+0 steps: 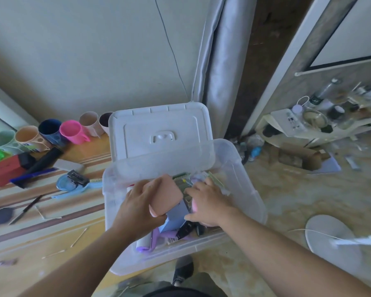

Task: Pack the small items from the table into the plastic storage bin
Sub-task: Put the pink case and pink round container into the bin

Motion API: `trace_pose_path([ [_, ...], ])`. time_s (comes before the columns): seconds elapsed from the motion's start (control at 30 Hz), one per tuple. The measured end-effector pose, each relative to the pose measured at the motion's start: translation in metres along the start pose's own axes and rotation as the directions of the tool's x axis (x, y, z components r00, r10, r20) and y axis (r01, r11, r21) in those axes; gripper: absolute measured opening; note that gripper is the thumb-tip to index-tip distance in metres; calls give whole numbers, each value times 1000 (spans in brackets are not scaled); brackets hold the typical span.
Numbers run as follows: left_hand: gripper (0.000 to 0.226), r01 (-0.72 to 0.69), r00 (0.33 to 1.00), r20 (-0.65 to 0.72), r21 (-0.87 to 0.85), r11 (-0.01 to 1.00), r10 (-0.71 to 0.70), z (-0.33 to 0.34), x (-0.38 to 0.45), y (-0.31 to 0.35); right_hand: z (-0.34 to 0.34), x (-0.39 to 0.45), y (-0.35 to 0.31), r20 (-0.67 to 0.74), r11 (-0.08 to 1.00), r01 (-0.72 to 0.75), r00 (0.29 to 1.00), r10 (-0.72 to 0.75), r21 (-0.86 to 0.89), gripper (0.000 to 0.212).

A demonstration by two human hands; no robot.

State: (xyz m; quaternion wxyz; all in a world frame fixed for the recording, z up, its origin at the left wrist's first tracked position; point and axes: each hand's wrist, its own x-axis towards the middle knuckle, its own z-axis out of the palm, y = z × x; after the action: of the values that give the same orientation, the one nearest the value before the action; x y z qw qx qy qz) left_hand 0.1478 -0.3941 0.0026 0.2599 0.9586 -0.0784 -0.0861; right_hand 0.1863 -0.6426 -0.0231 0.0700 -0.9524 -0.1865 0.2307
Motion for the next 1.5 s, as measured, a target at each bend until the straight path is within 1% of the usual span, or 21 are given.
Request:
trace_pose_path([
  [0.07, 105, 4, 1000, 7, 8, 1000, -4, -1, 2, -2, 0, -3, 10, 20, 1000, -24, 1000, 24, -1, 89],
  [0.17, 105, 23, 1000, 13, -8, 1000, -23, 1, 4, 0, 3, -12, 26, 163, 990, -134, 977, 137, -34, 88],
  [0.2, 105, 25, 1000, 18, -10, 1000, -24, 2, 5, 2, 5, -15, 30, 186, 986, -157, 969, 165, -59, 88],
  [0.27, 104, 5, 999, 36, 0, 1000, -5, 4, 8, 6, 7, -16, 34, 169, 977, -195, 963, 208, -90, 89],
  [0.33, 106, -13, 998, 64, 8, 1000, 12, 8, 12, 8, 8, -16, 37, 139, 972, -219, 963, 230, -87, 96],
  [0.43, 111, -36, 994, 100, 11, 999, 35, 14, 16, 13, 6, -15, 39, 97, 989, -145, 984, 147, -23, 111],
  [0.5, 117, -37, 993, 113, -8, 999, 38, 18, 18, 17, -2, -17, 36, -6, 996, -39, 999, 40, 86, 116],
  [0.57, 119, -30, 991, 126, -47, 998, 36, 21, 21, 22, -14, -19, 27, -109, 975, 95, 991, -75, 199, 119],
  [0.6, 120, -29, 989, 146, -64, 998, 38, 23, 22, 25, -18, -19, 21, -134, 962, 146, 984, -117, 232, 120],
  [0.67, 121, -57, 978, 196, -83, 995, 73, 25, 24, 31, -21, -19, 11, -134, 946, 209, 974, -181, 248, 122],
  [0.73, 119, -72, 969, 229, -112, 991, 96, 28, 25, 33, -18, -19, 4, -102, 941, 239, 970, -221, 238, 122],
  [0.8, 121, -63, 966, 239, -141, 988, 96, 31, 24, 32, -14, -18, 2, -46, 941, 222, 975, -217, 257, 125],
  [0.87, 123, -49, 965, 248, -157, 986, 87, 33, 21, 28, -9, -15, 3, -30, 938, 205, 978, -205, 279, 128],
  [0.93, 128, -46, 974, 214, -152, 987, 78, 35, 18, 26, -7, -9, 7, -67, 945, 161, 987, -148, 284, 127],
  [1.03, 124, -13, 991, 134, -90, 996, 25, 30, 13, 21, -11, 5, 26, -180, 969, 12, 983, 33, 247, 121],
  [1.1, 118, 5, 995, 104, -38, 999, -1, 26, 10, 13, -16, 15, 39, -221, 948, -123, 956, 192, 293, 112],
  [1.13, 115, 9, 995, 95, -18, 1000, -7, 24, 9, 9, -17, 22, 44, -241, 936, -168, 938, 247, 308, 108],
  [1.23, 107, 31, 997, 73, 4, 1000, -31, 20, 4, -3, -14, 40, 55, -286, 932, -255, 901, 326, 259, 106],
  [1.3, 102, 45, 997, 63, 18, 999, -46, 20, 3, -8, -8, 49, 59, -260, 919, -306, 893, 368, 250, 108],
  [1.4, 95, 56, 995, 78, 34, 998, -59, 22, 2, -10, 0, 56, 62, -144, 859, -440, 862, 486, 262, 115],
  [1.5, 86, 31, 993, 109, 73, 997, -39, 26, 3, -7, 1, 63, 58, -49, 821, -538, 830, 556, 192, 123],
])
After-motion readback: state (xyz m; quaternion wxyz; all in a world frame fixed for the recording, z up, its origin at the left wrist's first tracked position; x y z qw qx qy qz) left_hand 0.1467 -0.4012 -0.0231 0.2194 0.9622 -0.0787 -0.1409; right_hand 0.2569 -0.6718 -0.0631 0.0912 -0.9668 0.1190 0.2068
